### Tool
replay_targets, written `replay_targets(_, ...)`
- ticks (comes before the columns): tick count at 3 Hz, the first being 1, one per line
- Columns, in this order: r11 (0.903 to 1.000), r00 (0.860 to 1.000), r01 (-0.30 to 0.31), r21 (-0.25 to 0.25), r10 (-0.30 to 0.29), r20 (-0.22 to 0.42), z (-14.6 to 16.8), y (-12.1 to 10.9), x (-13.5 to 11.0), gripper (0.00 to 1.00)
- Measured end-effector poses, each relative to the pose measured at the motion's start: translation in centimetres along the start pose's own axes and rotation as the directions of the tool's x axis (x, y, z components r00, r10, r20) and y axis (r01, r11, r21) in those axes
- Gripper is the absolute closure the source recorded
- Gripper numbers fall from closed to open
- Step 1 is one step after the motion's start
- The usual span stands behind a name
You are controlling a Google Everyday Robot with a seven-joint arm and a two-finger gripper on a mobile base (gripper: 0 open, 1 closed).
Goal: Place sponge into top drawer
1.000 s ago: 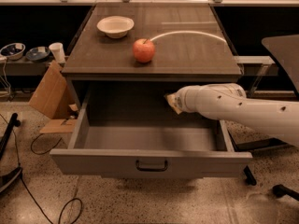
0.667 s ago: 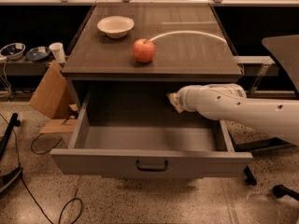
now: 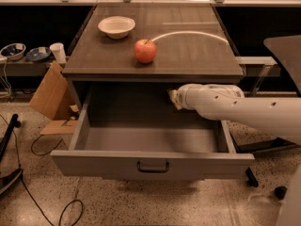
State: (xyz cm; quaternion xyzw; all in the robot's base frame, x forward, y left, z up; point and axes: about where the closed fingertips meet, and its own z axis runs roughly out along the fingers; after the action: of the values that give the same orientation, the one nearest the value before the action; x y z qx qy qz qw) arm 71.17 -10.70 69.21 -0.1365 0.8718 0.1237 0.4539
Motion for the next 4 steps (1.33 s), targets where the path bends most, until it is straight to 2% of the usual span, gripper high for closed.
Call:
replay_targets(1,1.0000,1.000,-0.008,0.000,0.008,-0.001,0.36,0.12,-0.19,0.90)
replay_targets(2,0.9999,1.000,-0.011,0.003,0.011,-0.010,0.45,0.18,-0.10,0.74)
replay_targets(4,0.9999,1.000,-0.011,0.012,0.011,-0.023,0.24,0.20,0.04,0.28)
